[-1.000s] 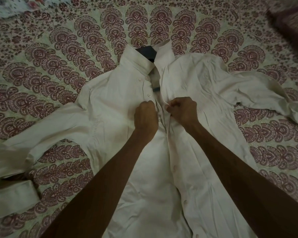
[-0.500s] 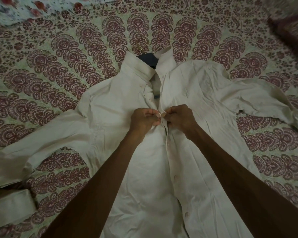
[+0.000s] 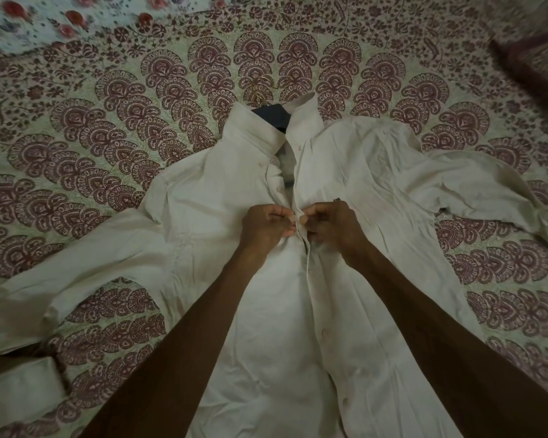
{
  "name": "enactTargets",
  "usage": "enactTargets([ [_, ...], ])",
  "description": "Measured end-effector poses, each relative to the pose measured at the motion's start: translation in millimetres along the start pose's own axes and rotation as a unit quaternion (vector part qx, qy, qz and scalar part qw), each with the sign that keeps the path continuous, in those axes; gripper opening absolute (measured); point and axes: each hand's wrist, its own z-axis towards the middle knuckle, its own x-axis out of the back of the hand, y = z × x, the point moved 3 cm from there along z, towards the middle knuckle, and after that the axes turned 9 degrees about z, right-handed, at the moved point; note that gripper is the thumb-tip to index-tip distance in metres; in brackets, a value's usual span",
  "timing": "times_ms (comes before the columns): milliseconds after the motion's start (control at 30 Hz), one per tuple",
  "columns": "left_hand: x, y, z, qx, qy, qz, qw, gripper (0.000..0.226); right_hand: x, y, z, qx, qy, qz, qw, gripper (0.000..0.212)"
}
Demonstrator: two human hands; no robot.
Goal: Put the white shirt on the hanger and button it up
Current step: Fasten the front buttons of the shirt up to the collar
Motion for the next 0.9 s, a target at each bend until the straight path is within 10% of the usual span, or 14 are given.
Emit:
enactTargets([
  [900, 5, 4, 6, 0.014, 0.038, 0.026, 0.999, 0.009, -21, 7, -7, 0.154, 0.06, -0.058, 0.984, 0.009],
])
